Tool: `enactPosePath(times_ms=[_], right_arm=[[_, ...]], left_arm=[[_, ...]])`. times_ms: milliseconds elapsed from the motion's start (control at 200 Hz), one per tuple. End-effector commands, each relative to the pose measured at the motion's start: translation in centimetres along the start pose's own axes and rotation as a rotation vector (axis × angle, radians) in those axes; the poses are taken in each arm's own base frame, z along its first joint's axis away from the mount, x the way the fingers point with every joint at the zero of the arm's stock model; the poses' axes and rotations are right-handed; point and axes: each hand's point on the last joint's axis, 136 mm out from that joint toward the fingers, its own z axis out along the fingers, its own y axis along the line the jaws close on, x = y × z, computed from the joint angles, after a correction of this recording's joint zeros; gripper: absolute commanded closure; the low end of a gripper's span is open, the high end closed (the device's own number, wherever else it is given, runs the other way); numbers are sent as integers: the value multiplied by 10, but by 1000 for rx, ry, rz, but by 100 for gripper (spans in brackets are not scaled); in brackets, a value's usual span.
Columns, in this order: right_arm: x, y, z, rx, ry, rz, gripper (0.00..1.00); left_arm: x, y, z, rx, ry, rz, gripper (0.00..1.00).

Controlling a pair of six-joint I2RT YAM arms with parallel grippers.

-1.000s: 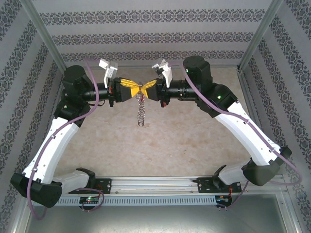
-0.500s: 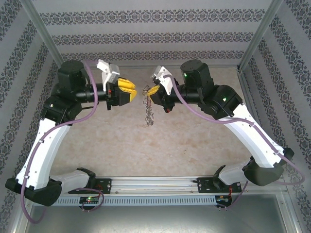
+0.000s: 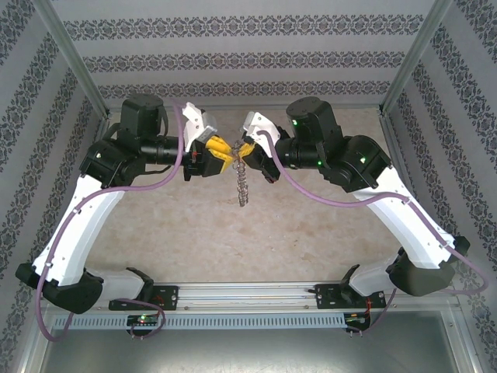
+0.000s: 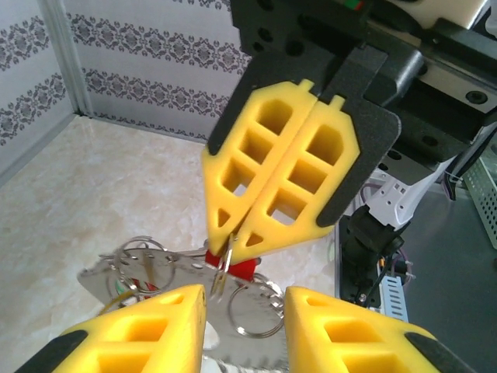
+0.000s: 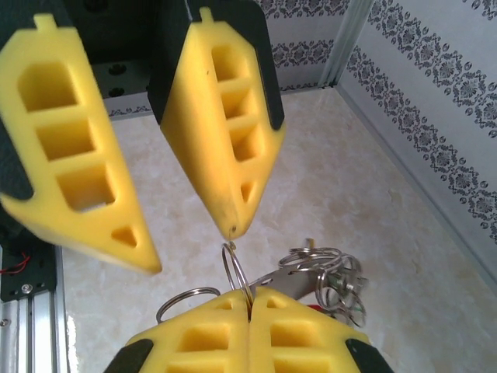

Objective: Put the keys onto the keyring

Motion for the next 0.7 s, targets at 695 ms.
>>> enactPosePath(times_ms=[695], right_arm=[[-16, 4, -3, -35, -65, 9, 83]], left_arm=[[-15, 0, 9, 21, -74, 34, 100]])
